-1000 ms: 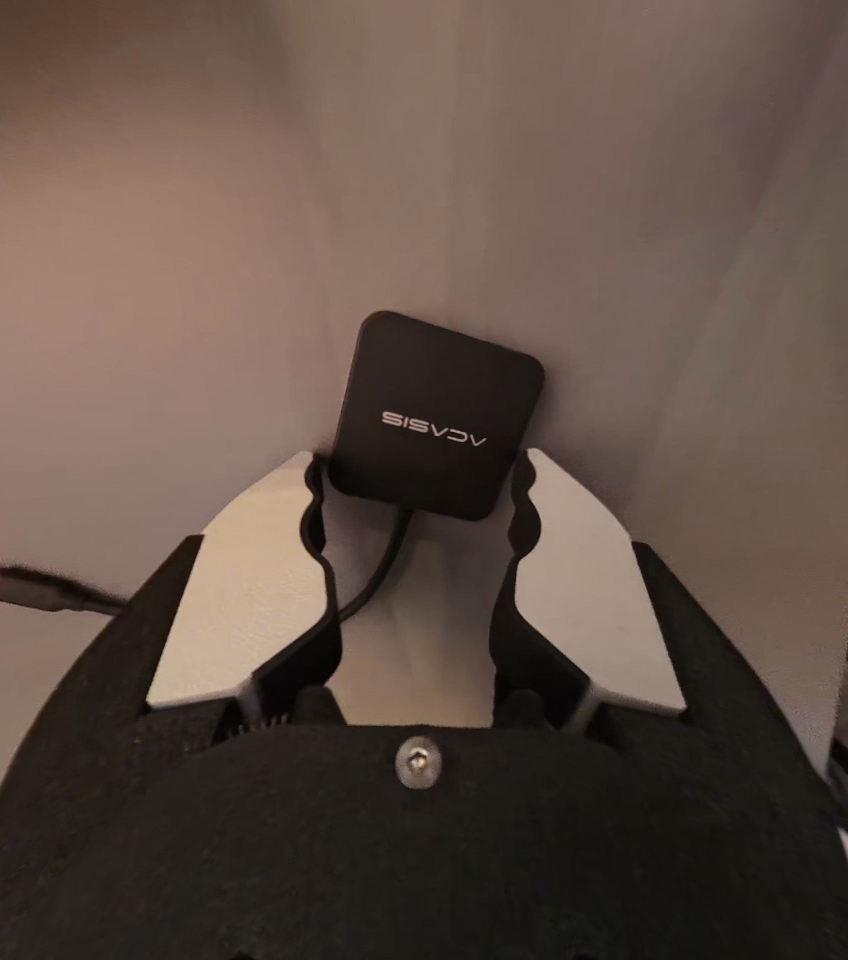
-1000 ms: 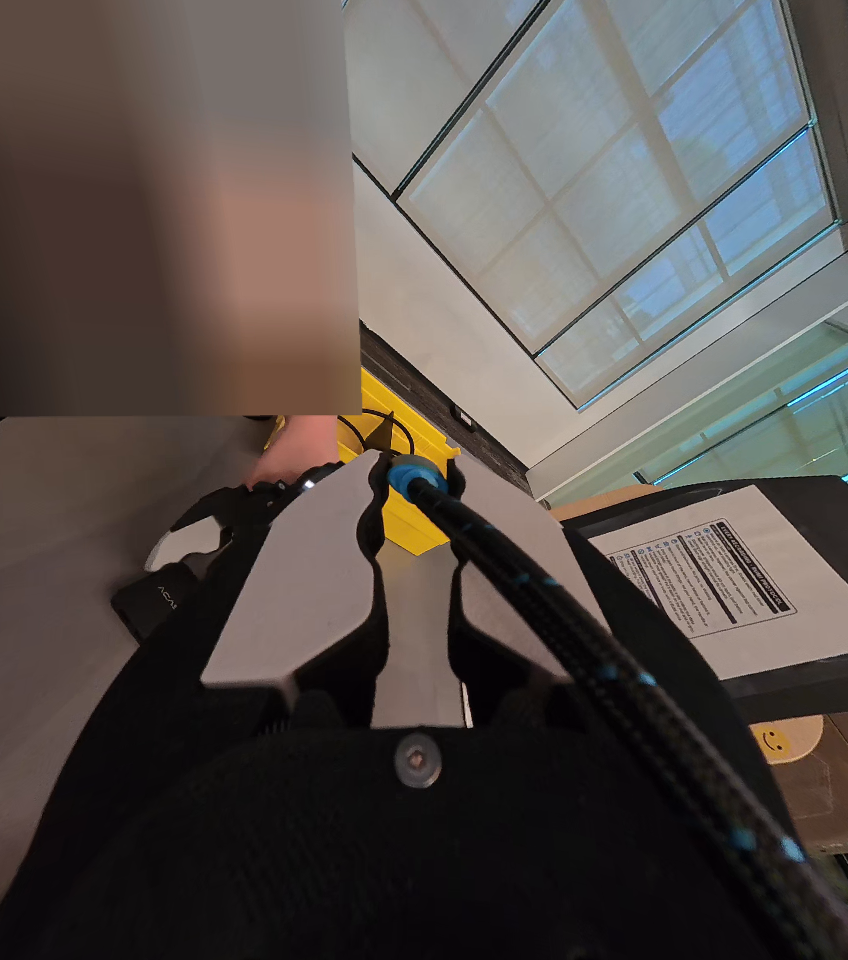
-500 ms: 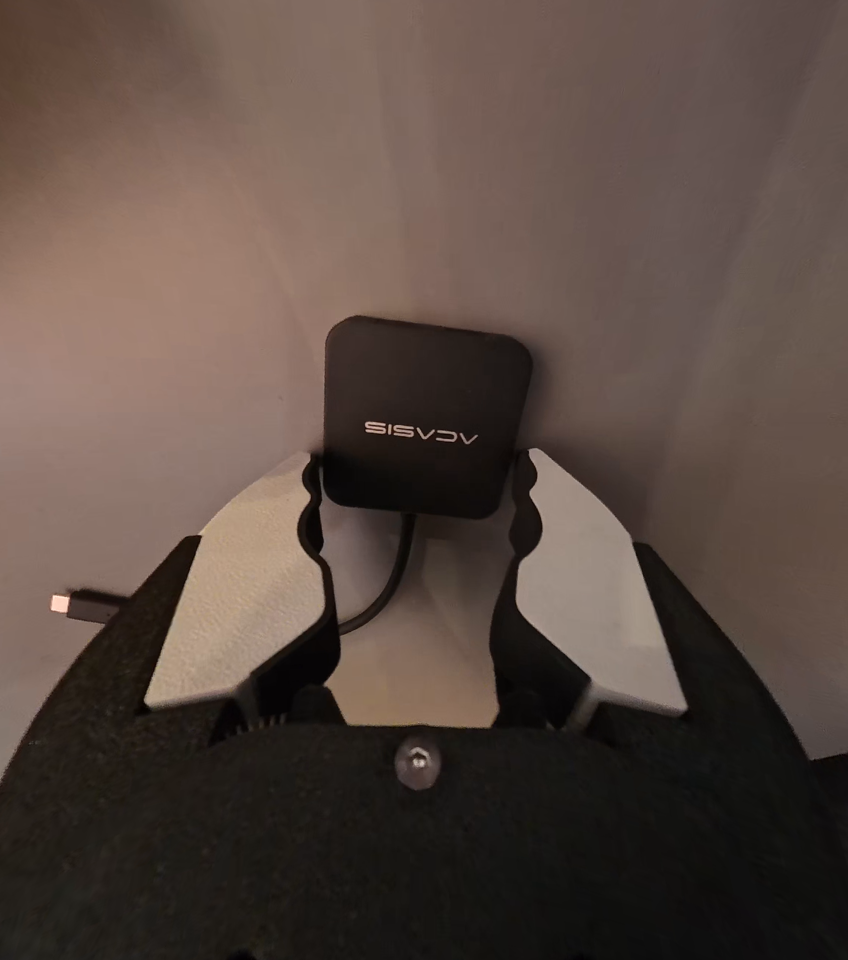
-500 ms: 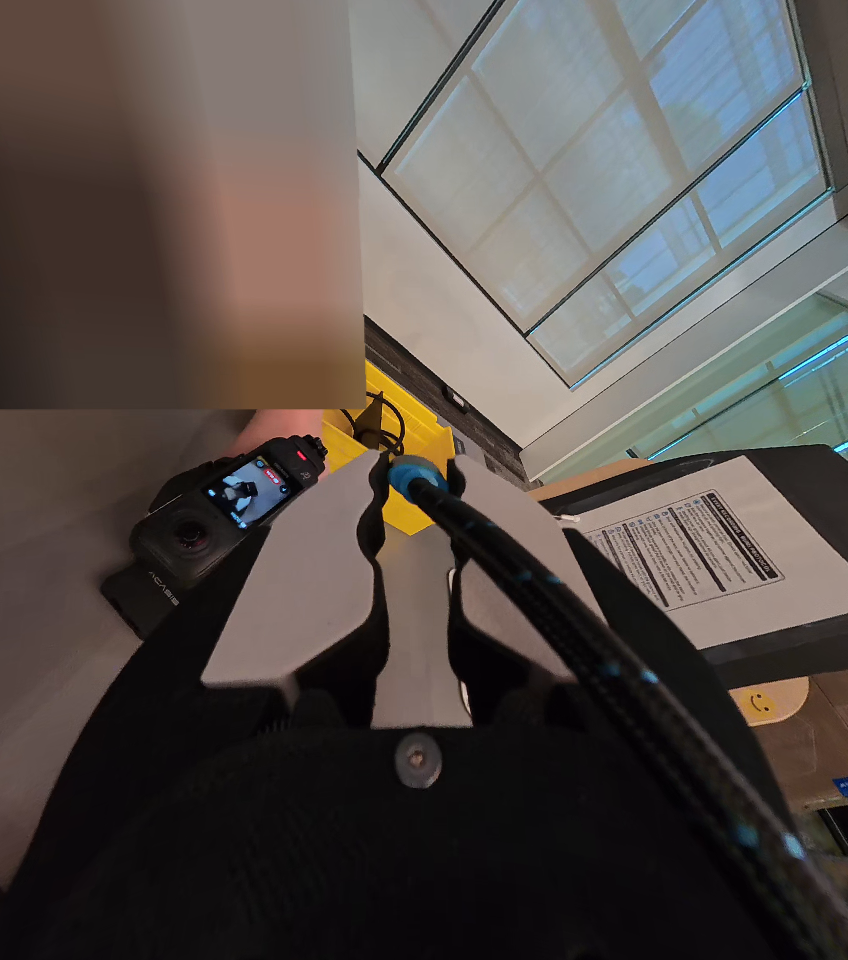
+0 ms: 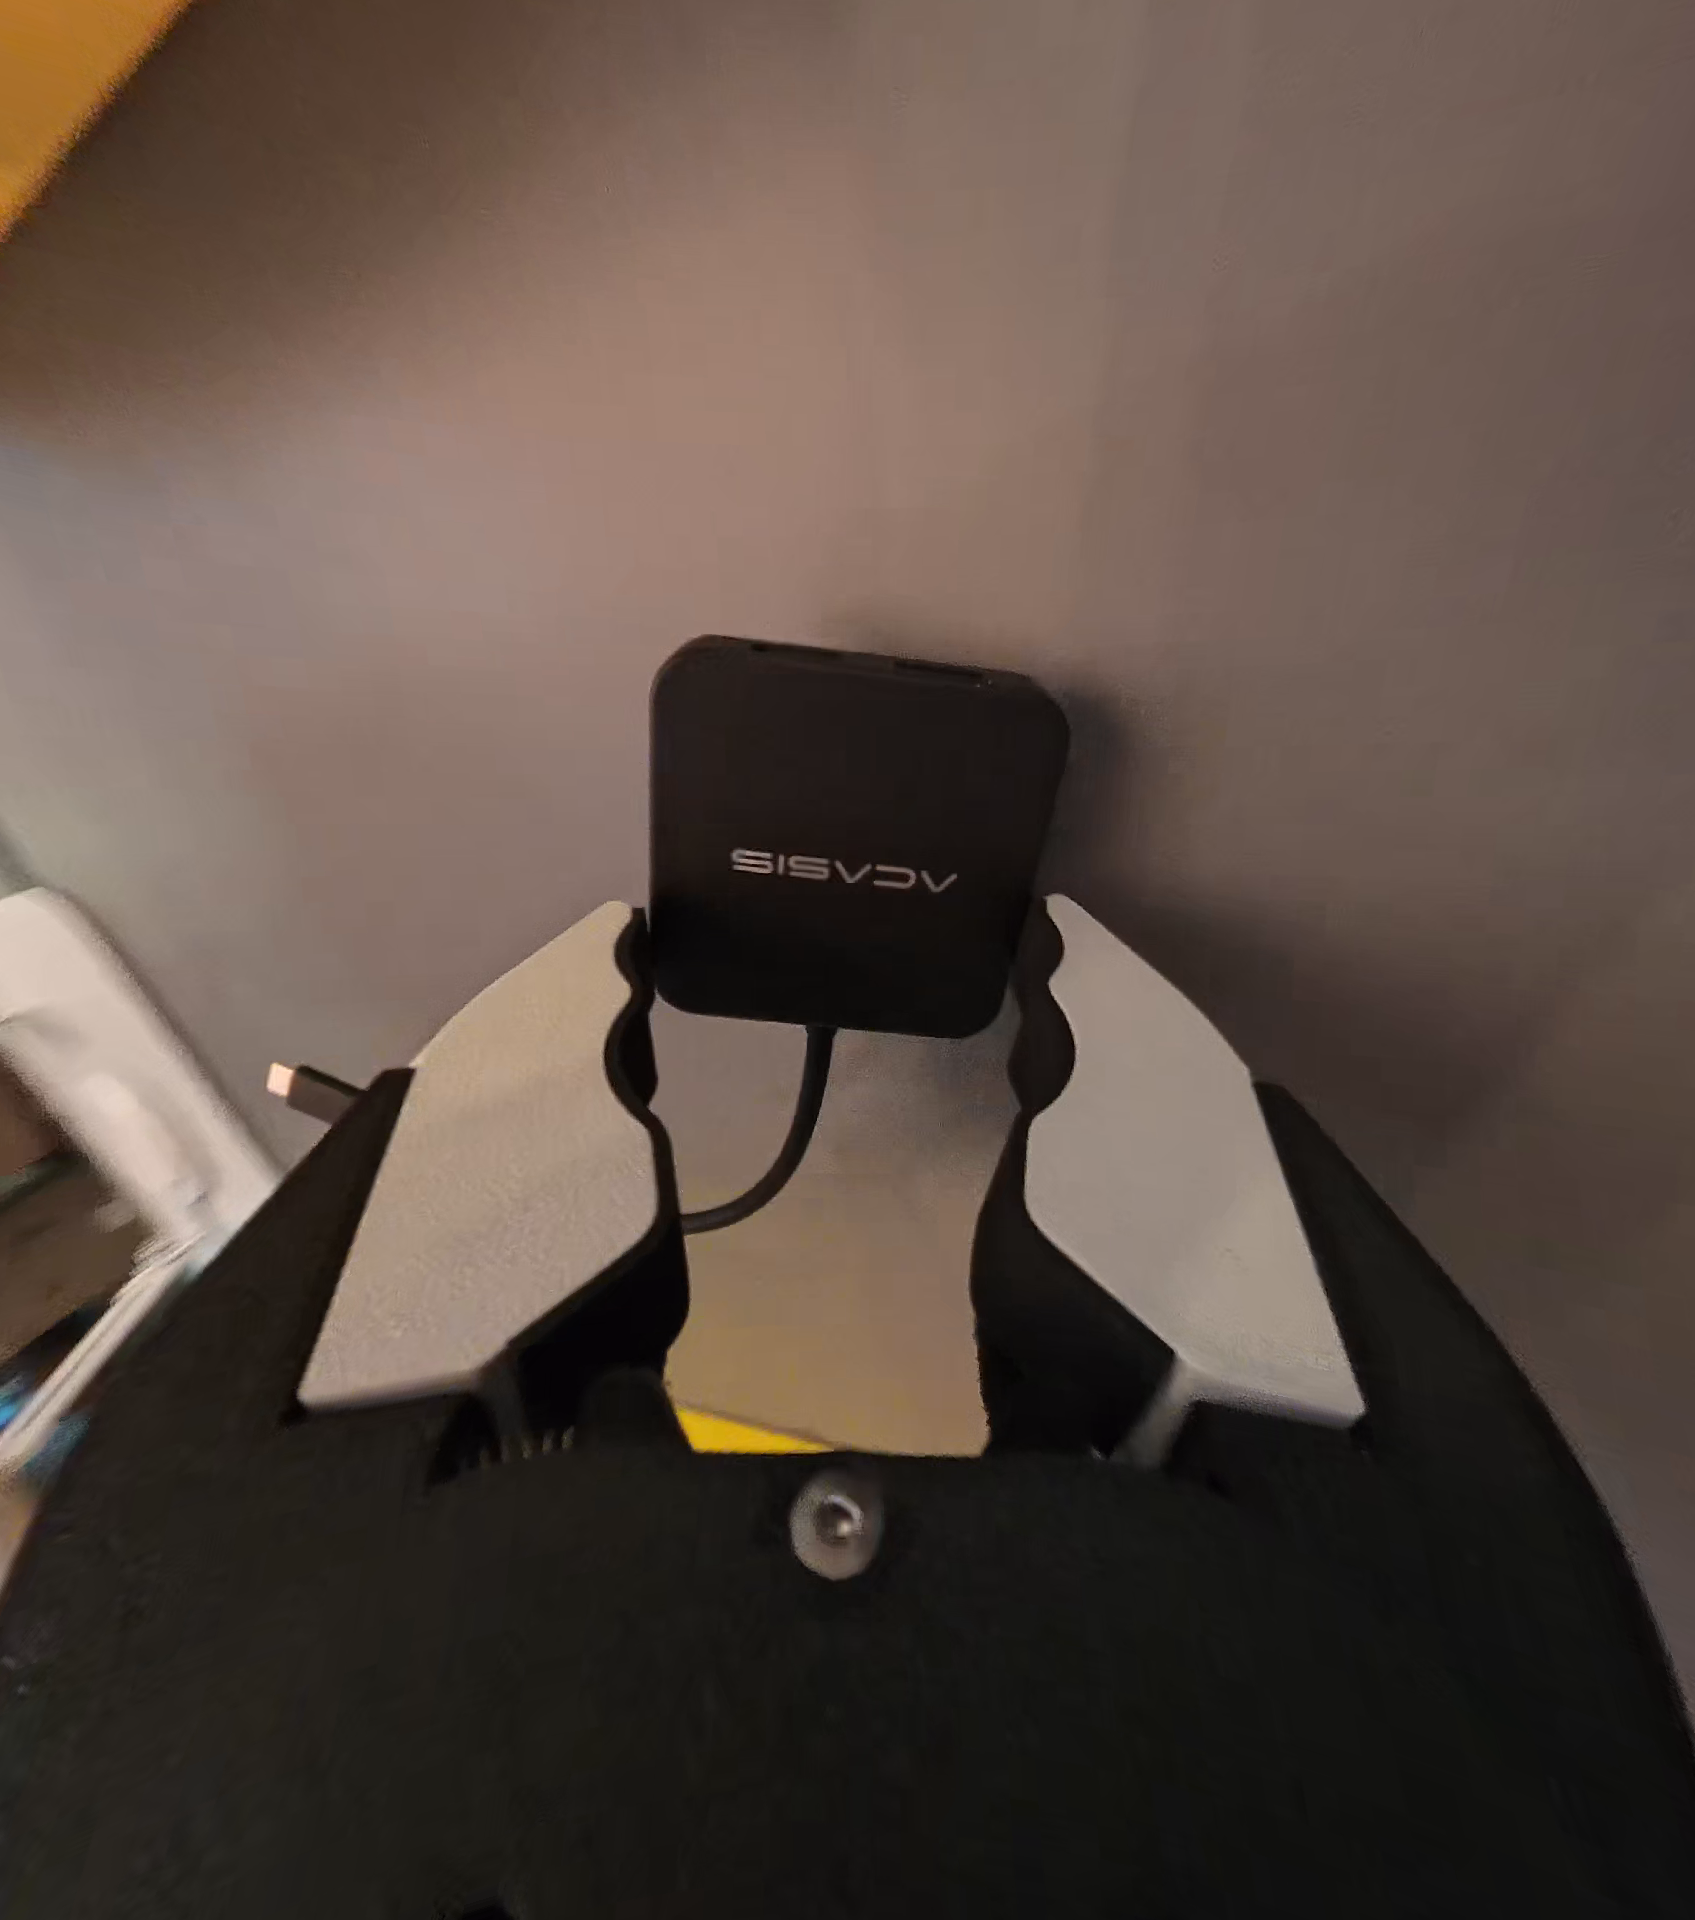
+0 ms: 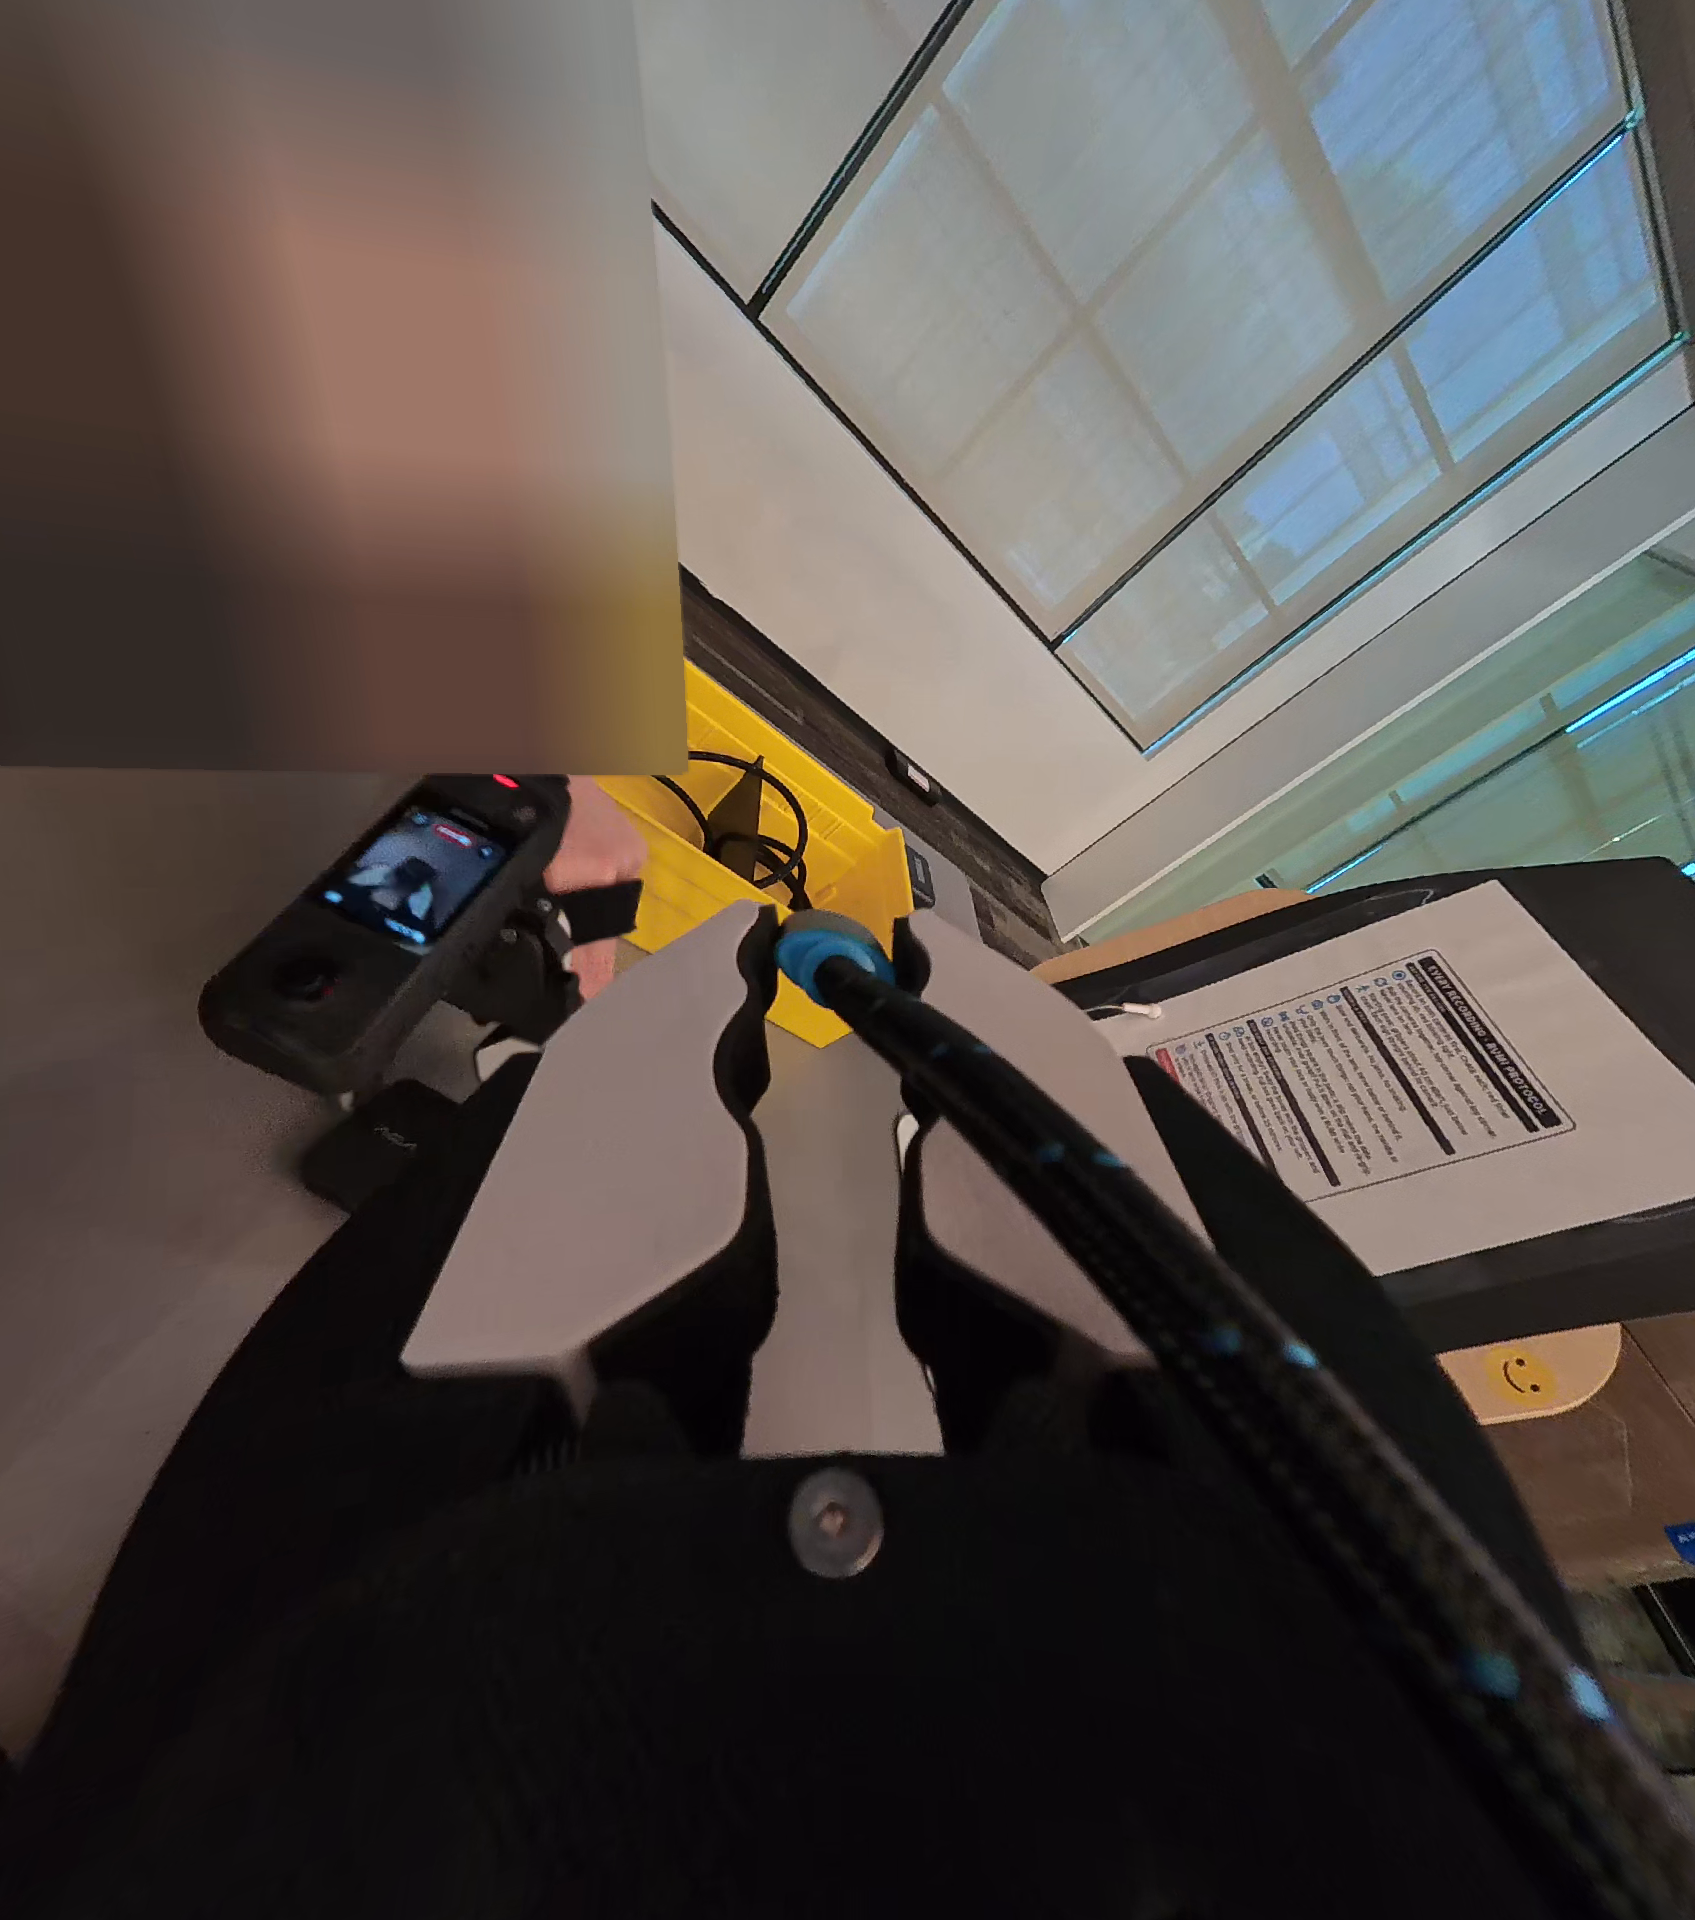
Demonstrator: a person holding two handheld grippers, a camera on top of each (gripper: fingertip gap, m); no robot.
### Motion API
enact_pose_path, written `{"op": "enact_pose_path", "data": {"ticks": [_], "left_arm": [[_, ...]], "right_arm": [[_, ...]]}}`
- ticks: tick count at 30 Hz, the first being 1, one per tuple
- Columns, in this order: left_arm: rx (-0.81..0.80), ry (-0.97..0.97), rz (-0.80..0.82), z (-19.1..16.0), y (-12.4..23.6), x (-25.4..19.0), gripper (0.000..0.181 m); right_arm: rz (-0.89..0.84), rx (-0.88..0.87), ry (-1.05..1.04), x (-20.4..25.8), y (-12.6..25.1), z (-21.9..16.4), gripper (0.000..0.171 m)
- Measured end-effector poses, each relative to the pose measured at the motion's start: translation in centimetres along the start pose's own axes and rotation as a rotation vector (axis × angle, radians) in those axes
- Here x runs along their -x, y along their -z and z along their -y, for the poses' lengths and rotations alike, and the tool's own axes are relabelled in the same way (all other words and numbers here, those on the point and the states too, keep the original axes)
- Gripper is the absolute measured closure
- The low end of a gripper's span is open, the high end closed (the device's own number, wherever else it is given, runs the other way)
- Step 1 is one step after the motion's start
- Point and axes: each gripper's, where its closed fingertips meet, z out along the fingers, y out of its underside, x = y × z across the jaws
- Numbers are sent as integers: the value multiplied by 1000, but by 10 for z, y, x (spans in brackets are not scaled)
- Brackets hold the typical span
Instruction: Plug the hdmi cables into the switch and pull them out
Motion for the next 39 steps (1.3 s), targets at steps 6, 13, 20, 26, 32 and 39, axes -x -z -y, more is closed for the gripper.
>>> {"op": "enact_pose_path", "data": {"ticks": [6, 13, 20, 26, 32, 39], "left_arm": [[164, -62, 680, -20, 51, 74, 115], [219, 12, 1119, -25, 111, 127, 115], [307, -47, 1330, -28, 133, 148, 115], [313, -49, 1403, -35, 153, 150, 114], [369, -81, 1398, -42, 146, 150, 115], [298, -80, 1447, -39, 157, 149, 114]], "right_arm": [[-80, 30, -18, -13, -1, -4, 149], [-235, 104, -191, -38, -22, -15, 150], [-206, 155, -476, -31, -63, -42, 150], [-128, 119, -610, -24, -75, -50, 150], [11, -69, -817, -22, -70, -35, 150], [245, -307, -734, -6, -60, -1, 150]]}}
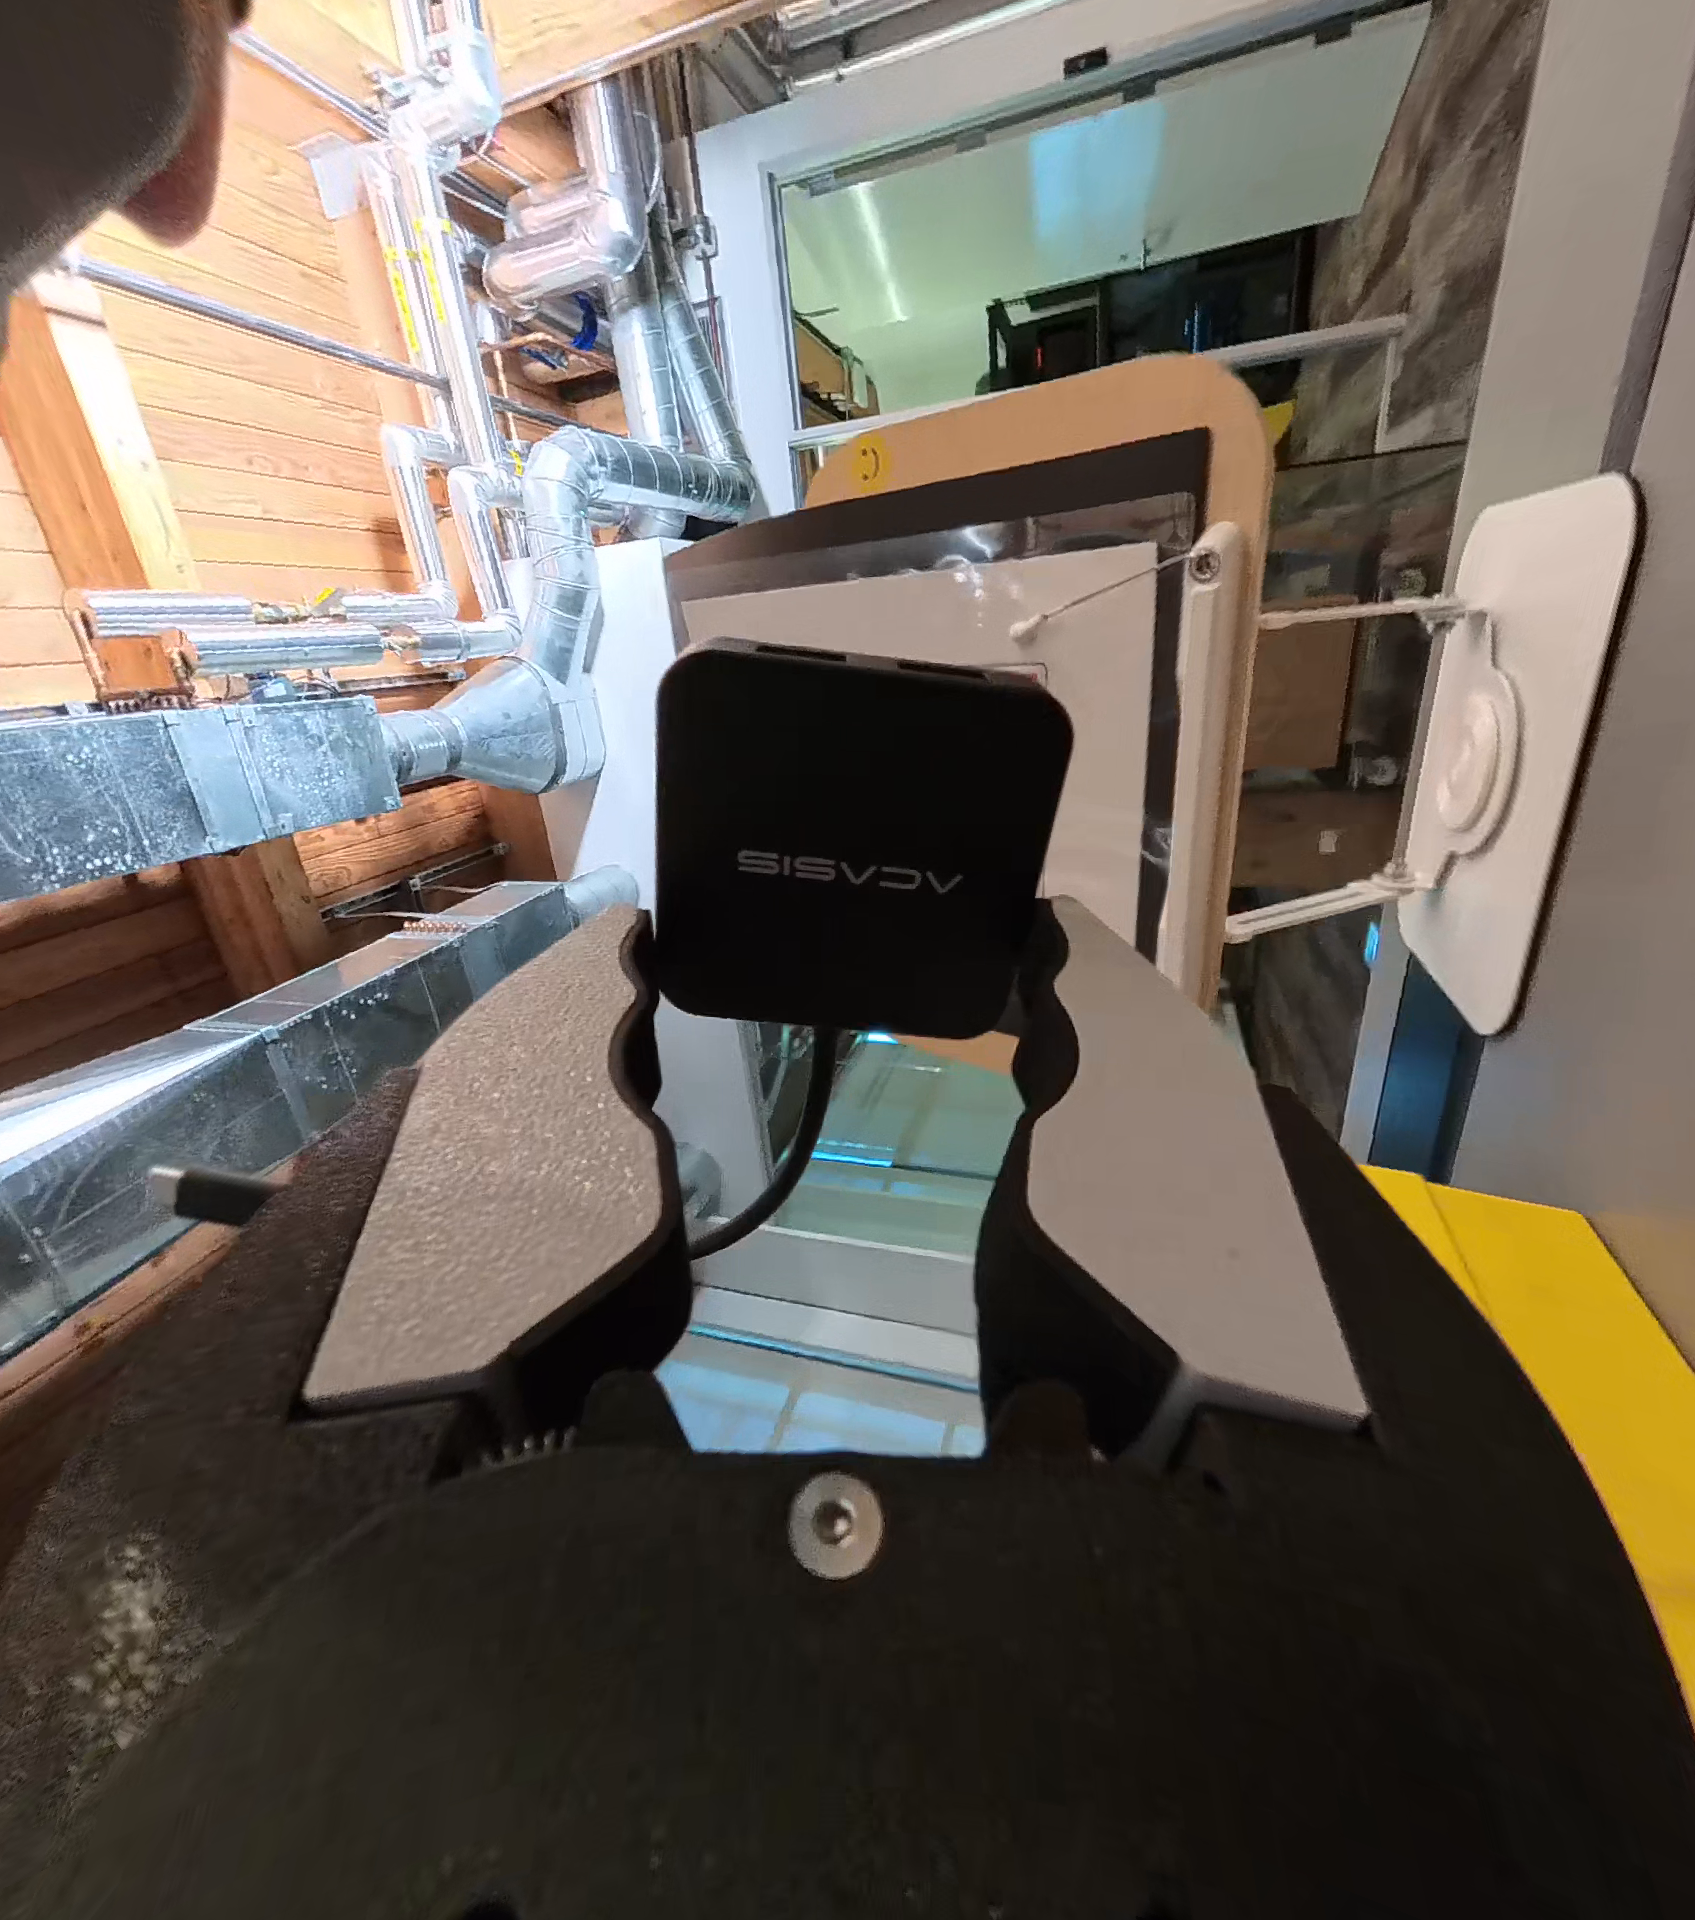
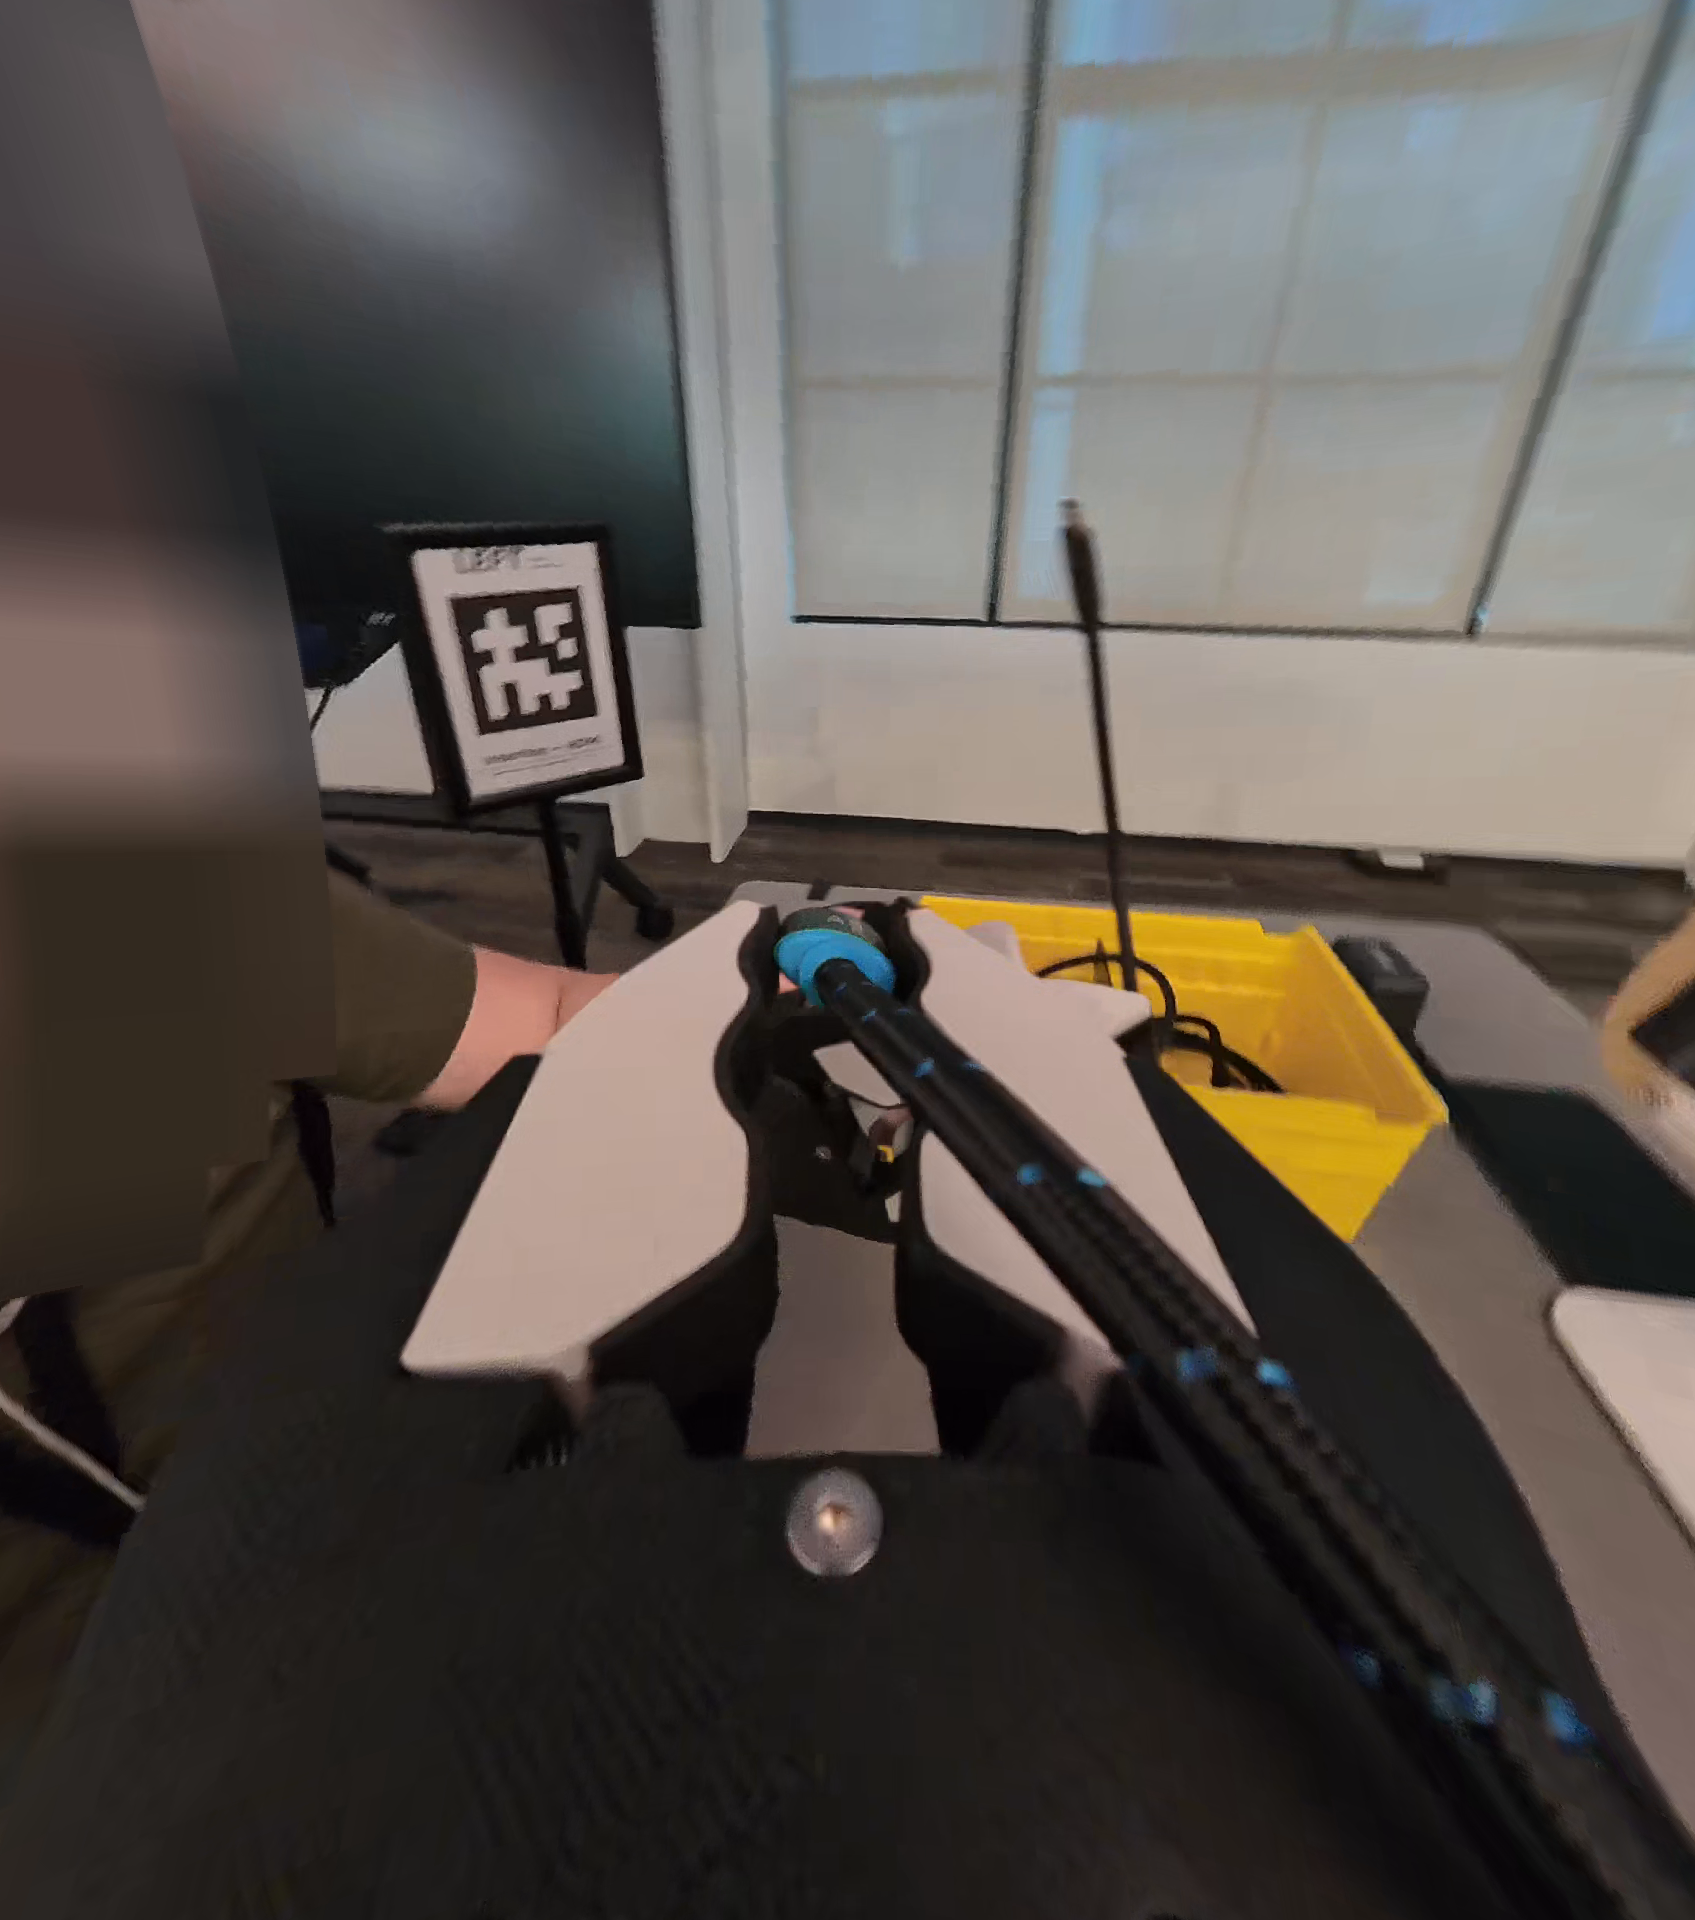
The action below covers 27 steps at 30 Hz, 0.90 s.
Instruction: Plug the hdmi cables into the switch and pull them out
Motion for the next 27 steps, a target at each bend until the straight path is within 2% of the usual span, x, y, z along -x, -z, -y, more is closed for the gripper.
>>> {"op": "enact_pose_path", "data": {"ticks": [4, 9, 21, 27], "left_arm": [[-22, 46, 31, 1, 5, 17, 114], [-55, 56, 53, 6, 11, 23, 115], [-157, 103, -8, 12, 15, 19, 114], [-335, 107, -168, 28, 31, 7, 115]], "right_arm": [[171, 15, 304, 37, -2, -11, 149], [319, -102, 192, 55, -1, 1, 150], [219, -97, 249, 41, 3, 3, 150], [93, 78, 357, 27, 9, -13, 150]]}}
